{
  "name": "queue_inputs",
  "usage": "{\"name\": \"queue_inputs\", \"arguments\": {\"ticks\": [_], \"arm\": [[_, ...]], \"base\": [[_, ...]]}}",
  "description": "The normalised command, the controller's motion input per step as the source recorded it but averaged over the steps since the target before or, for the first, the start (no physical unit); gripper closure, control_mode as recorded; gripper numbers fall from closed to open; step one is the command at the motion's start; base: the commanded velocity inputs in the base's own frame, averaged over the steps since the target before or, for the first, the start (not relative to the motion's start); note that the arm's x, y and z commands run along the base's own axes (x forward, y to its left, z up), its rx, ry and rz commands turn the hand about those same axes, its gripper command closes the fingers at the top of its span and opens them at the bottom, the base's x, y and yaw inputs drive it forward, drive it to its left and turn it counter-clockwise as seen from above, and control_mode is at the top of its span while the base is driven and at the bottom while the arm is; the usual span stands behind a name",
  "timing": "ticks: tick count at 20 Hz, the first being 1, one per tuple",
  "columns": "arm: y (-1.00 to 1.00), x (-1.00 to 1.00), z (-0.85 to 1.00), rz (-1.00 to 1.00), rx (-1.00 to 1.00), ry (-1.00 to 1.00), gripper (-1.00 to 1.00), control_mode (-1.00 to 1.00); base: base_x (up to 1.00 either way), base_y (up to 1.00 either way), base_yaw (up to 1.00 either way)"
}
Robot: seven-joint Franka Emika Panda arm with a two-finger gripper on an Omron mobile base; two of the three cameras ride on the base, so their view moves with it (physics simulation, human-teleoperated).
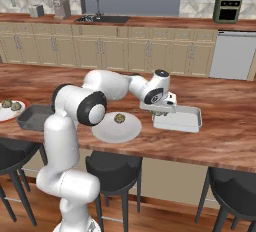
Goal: Place two dumplings into each of the tupperware containers and then place the containers in the fridge.
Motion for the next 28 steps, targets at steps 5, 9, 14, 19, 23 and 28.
{"name": "queue_inputs", "arguments": {"ticks": [5, 9, 14, 19, 23, 28], "arm": [[-0.13, 0.23, -0.44, 0.00, 0.00, 0.00, 1.00, -1.00], [-0.18, 0.31, -0.23, 0.00, 0.00, 0.00, 1.00, -1.00], [-0.19, 0.38, -0.16, 0.00, 0.00, 0.00, 1.00, -1.00], [-0.01, 0.23, -0.07, 0.00, 0.00, 0.02, -1.00, -1.00], [0.00, 0.00, 0.00, 0.00, 0.00, 0.06, -1.00, -1.00], [0.08, 0.00, 0.00, 0.00, 0.00, 0.06, -1.00, -1.00]], "base": [[0.00, 0.00, 0.00], [0.00, 0.00, 0.00], [0.00, 0.00, 0.00], [0.00, 0.00, 0.00], [0.00, 0.00, 0.00], [0.00, 0.00, 0.00]]}}
